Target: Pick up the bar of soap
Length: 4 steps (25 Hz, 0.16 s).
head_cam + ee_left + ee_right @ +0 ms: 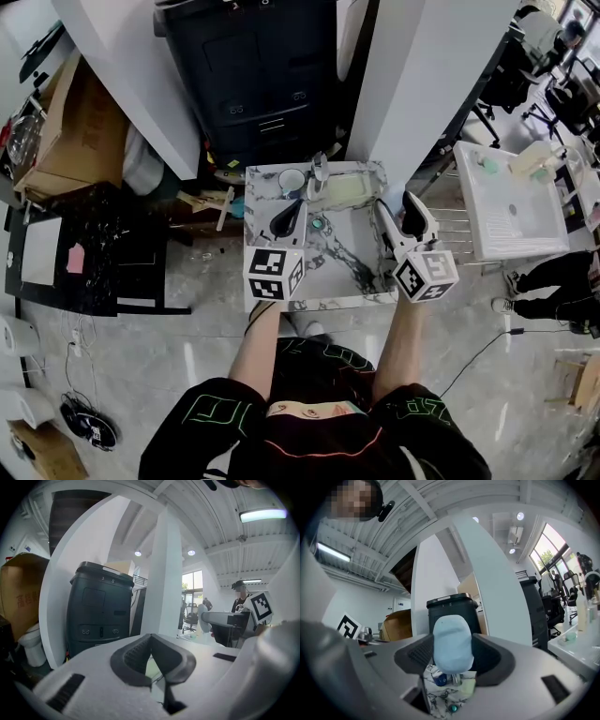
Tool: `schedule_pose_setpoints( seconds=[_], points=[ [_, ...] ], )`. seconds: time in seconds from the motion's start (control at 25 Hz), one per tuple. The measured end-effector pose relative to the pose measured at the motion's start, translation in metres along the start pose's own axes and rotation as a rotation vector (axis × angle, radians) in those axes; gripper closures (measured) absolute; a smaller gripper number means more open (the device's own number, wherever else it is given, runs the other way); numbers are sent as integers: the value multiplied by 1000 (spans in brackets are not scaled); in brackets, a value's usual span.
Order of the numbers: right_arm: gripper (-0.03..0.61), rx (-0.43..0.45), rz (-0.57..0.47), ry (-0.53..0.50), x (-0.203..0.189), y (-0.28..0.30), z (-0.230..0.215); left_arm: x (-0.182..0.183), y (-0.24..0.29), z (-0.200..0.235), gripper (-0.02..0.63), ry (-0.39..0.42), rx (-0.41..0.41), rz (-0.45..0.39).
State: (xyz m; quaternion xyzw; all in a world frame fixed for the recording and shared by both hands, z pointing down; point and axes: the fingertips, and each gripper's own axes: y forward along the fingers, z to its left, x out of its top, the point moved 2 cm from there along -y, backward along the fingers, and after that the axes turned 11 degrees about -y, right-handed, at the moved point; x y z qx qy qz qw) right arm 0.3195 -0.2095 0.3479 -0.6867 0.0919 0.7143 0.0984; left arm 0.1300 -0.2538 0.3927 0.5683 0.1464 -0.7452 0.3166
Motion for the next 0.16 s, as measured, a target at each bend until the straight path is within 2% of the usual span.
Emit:
schedule_pose_setpoints(
  seconds=[0.16],
  points=[
    [316, 0, -3, -1, -1, -1, 0, -2, 0, 0, 607, -1, 0, 0]
  ],
)
